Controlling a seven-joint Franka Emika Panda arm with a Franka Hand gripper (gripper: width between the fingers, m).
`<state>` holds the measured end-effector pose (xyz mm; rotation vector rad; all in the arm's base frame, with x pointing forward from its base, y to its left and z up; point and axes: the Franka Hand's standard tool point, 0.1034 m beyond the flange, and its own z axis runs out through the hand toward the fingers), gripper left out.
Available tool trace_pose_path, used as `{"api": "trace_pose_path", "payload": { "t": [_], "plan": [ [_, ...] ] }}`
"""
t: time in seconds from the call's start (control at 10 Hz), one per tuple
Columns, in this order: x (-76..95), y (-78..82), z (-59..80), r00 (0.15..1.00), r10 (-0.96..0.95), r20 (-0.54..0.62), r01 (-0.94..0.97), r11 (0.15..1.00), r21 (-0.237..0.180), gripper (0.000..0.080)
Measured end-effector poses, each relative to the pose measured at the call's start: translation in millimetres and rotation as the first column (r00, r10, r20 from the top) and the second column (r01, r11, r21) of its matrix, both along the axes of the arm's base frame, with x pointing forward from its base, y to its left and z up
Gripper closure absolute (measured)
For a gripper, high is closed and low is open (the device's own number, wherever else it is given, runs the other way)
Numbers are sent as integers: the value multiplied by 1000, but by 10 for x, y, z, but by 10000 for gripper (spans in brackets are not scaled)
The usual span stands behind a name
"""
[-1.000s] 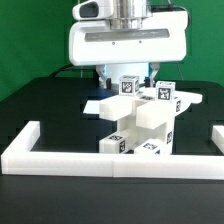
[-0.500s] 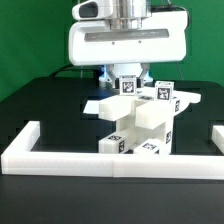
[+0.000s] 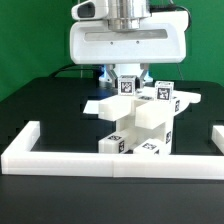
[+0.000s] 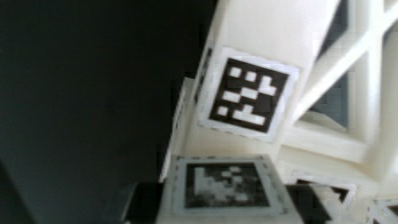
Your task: Assemble chair
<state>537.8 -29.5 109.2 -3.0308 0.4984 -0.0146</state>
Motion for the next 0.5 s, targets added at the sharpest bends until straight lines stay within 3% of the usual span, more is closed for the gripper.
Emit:
{"api": "trace_pose_path", "payload": {
  "t": [0.5],
  "plan": [
    [0,13,-1,941,-338,-25,339,941,5,525]
  ]
}}
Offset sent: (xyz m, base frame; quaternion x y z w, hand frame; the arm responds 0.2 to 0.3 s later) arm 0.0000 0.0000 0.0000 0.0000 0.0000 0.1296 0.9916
